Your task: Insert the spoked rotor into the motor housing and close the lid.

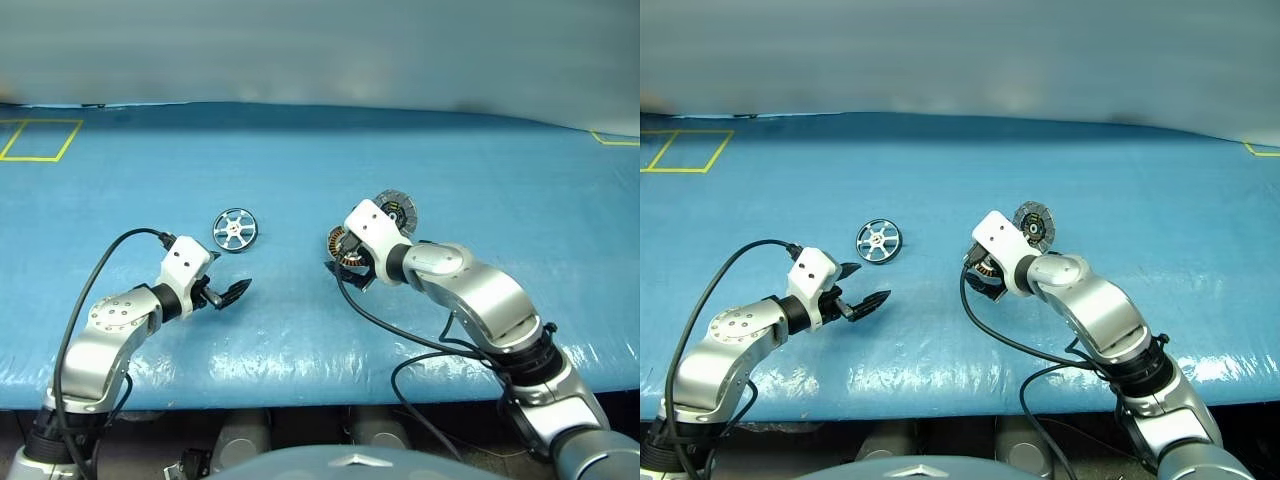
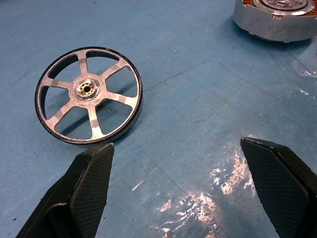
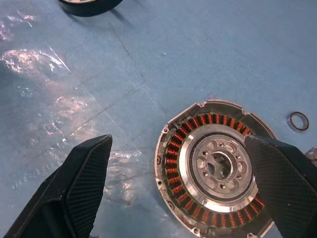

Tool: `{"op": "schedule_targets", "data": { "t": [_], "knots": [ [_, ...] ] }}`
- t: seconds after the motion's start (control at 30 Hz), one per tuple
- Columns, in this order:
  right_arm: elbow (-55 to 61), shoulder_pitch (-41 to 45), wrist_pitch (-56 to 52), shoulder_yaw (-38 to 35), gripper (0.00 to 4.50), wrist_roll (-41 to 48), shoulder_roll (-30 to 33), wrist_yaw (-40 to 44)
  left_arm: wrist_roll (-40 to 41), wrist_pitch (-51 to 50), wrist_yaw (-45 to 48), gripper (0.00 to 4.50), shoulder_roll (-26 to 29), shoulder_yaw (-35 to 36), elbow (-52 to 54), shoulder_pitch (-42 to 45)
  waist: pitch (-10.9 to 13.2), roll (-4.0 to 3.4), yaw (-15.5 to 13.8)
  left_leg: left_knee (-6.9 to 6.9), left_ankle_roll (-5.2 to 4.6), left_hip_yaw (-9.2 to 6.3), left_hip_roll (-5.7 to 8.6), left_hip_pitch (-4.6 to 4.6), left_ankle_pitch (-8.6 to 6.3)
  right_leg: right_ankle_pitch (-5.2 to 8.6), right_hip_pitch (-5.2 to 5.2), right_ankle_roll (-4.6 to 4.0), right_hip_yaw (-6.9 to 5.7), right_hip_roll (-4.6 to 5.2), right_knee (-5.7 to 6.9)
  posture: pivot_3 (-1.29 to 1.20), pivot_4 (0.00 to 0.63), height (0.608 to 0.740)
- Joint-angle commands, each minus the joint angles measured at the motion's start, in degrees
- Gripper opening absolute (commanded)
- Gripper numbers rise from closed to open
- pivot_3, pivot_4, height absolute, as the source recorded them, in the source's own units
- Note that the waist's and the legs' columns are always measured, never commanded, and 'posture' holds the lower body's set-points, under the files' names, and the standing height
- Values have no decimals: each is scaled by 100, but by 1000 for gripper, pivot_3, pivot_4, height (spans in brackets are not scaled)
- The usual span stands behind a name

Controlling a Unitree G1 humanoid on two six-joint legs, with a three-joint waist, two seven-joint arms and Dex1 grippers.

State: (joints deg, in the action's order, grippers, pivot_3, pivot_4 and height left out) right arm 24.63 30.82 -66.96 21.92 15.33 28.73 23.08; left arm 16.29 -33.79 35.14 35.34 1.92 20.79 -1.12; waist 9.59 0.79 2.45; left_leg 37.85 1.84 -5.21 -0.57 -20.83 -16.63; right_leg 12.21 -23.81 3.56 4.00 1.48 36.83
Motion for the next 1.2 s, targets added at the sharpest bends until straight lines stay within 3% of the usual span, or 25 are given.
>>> {"op": "schedule_targets", "data": {
  "t": [0.03, 0.47, 0.57, 0.77, 1.2],
  "knots": [
    [-211, 274, -74, 202, 4500, -124, 72, 149, -44, 215, -73, 4434, -34, 109, 266, -128, 0, 0, -1, 0, -1, 0, 0, -3, -1, 0, -3, 0, -1, 0, 0, 0, 150, 740],
    [-648, 153, -308, 591, 4500, -188, -8, 408, -86, 961, 41, 4434, -128, -55, 349, -476, -1, 0, -12, 4, -4, 0, 0, -6, -3, 1, -2, 0, -4, 2, -2, 0, 150, 740],
    [-755, 140, -306, 526, 3900, -216, -138, 351, -96, 1245, 278, 4500, -81, -188, 307, -562, -3, 0, -13, 4, -4, 1, 0, 0, -3, 1, 2, 0, -4, 2, -1, 0, 150, 740],
    [-907, 146, -271, 439, 1990, -316, -311, 335, 1, 1353, 657, 4500, -16, -300, 194, -663, -6, 3, 18, -1, -4, 2, -2, 3, -3, 3, 2, -3, -4, 0, -1, 0, 150, 740],
    [-469, 161, -717, 436, 1967, -63, -1100, 363, -168, 1576, 478, 4500, -34, -53, 173, -787, -7, 3, 159, -6, -4, 4, -10, 18, -3, 4, 5, -4, -4, -6, 5, 0, 150, 740]
  ]
}}
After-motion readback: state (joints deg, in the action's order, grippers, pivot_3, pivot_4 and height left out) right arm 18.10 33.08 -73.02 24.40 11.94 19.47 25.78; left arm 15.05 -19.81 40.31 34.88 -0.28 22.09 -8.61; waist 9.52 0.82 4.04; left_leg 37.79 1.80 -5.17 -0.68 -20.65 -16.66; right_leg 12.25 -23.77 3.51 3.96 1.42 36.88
